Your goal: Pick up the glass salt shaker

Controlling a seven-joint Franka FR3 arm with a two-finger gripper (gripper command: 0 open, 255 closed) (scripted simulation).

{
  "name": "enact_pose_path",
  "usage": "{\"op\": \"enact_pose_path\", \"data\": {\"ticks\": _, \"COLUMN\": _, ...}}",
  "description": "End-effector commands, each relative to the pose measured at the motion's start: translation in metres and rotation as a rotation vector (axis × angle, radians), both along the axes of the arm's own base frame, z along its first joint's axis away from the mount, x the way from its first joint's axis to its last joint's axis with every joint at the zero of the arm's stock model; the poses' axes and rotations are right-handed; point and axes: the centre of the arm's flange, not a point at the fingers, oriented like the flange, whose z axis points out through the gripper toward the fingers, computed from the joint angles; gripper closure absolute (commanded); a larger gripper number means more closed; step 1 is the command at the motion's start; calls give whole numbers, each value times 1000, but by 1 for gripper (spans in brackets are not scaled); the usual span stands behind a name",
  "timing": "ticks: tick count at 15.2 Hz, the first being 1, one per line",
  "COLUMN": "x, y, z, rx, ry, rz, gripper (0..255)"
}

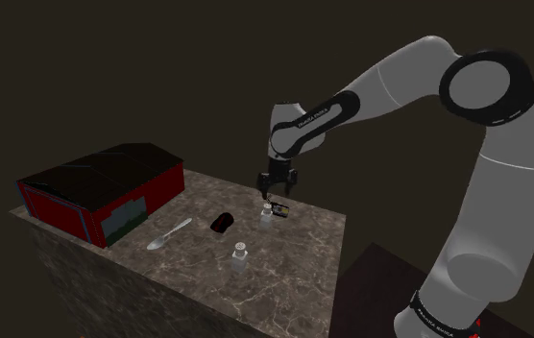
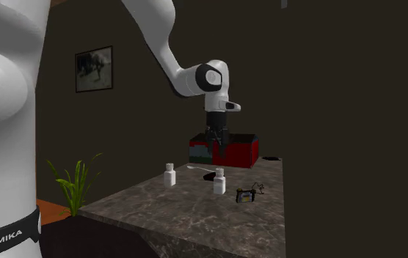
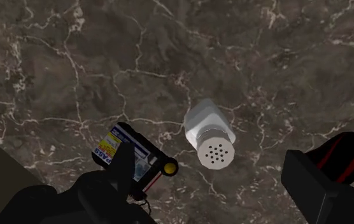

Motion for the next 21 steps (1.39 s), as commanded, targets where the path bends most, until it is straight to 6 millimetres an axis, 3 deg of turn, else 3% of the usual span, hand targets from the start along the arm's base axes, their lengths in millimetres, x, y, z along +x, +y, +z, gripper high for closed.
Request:
{"op": "enact_pose_path", "data": {"ticks": 1, "x": 21, "y": 4, "z": -17, "rx": 1, "ry": -6, "rz": -9, "gripper": 0}}
{"op": "enact_pose_path", "data": {"ticks": 2, "x": 31, "y": 5, "z": -25, "rx": 1, "ry": -9, "rz": -14, "gripper": 0}}
{"op": "enact_pose_path", "data": {"ticks": 9, "x": 31, "y": 5, "z": -62, "rx": 1, "ry": -9, "rz": -14, "gripper": 0}}
{"op": "enact_pose_path", "data": {"ticks": 12, "x": 31, "y": 5, "z": -65, "rx": 1, "ry": -9, "rz": -14, "gripper": 0}}
{"op": "enact_pose_path", "data": {"ticks": 13, "x": 31, "y": 6, "z": -65, "rx": 1, "ry": -9, "rz": -14, "gripper": 255}}
{"op": "enact_pose_path", "data": {"ticks": 21, "x": 31, "y": 6, "z": -65, "rx": 1, "ry": -9, "rz": -14, "gripper": 255}}
